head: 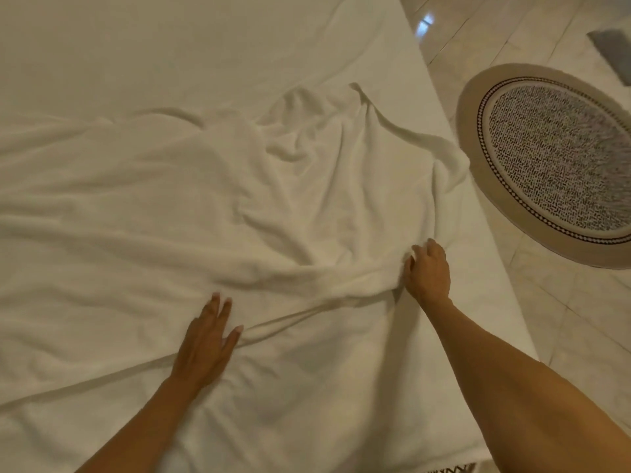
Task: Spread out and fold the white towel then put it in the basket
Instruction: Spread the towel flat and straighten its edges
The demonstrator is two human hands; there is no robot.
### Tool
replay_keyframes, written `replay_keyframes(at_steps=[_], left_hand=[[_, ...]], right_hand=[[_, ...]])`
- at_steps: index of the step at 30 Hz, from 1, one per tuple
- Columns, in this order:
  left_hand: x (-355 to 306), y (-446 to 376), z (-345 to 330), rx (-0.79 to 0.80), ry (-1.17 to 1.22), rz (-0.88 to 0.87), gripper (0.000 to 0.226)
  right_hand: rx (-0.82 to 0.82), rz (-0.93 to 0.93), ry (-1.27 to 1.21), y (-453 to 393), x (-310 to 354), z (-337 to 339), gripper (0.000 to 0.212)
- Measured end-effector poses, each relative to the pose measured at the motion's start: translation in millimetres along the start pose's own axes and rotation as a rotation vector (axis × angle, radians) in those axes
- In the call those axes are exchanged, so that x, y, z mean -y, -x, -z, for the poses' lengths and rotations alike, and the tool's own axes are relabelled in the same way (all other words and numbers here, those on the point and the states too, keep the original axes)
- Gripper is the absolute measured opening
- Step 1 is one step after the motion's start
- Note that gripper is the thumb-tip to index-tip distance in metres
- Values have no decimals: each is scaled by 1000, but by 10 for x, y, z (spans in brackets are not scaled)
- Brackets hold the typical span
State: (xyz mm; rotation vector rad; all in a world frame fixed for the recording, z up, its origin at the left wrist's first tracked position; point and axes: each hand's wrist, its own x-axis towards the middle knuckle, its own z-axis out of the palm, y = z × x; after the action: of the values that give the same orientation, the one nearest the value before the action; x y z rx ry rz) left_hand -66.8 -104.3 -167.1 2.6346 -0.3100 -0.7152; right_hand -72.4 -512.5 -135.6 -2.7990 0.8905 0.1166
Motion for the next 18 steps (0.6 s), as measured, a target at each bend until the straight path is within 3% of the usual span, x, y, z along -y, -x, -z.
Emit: replay_keyframes(at_steps=[3, 6, 13, 18], left_hand=[[-364, -135, -297, 5, -56, 36, 115], [-474, -158, -435, 5, -96, 105, 108], [-426, -169, -471, 0, -139, 112, 106], [-461, -162, -494, 25, -154, 141, 102]], right_hand=[[20, -139, -191, -299, -135, 31, 33], [28, -315, -378, -564, -215, 81, 38], [4, -609, -502, -1001, -342, 98, 40], [-5, -837, -784, -1186, -436, 170, 52]])
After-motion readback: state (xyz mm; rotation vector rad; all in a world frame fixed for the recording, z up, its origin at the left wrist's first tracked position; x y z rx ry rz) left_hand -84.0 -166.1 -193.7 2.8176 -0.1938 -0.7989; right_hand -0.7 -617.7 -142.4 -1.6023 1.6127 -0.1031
